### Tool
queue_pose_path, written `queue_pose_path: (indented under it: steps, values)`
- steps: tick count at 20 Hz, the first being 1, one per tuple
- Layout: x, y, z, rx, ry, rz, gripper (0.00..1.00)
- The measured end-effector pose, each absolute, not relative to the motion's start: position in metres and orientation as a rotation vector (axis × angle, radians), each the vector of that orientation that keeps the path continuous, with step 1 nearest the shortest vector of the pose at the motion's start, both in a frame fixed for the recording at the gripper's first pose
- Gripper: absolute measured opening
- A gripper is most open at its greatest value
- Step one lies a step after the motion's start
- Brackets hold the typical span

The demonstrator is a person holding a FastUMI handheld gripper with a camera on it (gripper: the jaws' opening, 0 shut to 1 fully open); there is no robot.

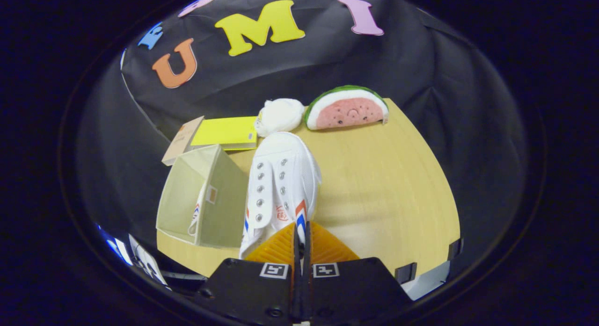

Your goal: Open the storage box then place both shoes into the box .Put the left shoe in first, then the right shoe, with the right side of both shoes facing outward in a uniform manner.

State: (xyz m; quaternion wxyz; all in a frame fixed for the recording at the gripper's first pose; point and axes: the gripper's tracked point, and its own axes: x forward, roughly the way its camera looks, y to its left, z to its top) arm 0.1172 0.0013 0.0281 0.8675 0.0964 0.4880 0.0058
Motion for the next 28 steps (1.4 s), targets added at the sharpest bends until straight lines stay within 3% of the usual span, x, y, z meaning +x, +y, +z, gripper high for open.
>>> queue_pose_path:
  steps: [8,15,28]
  values:
    - [0.131,0.108,0.049,0.164,0.981,0.060,0.05]
    - [0.164,0.201,0.026,0.159,0.945,0.081,0.05]
    - [0.183,0.230,-0.056,-0.025,0.888,-0.119,0.05]
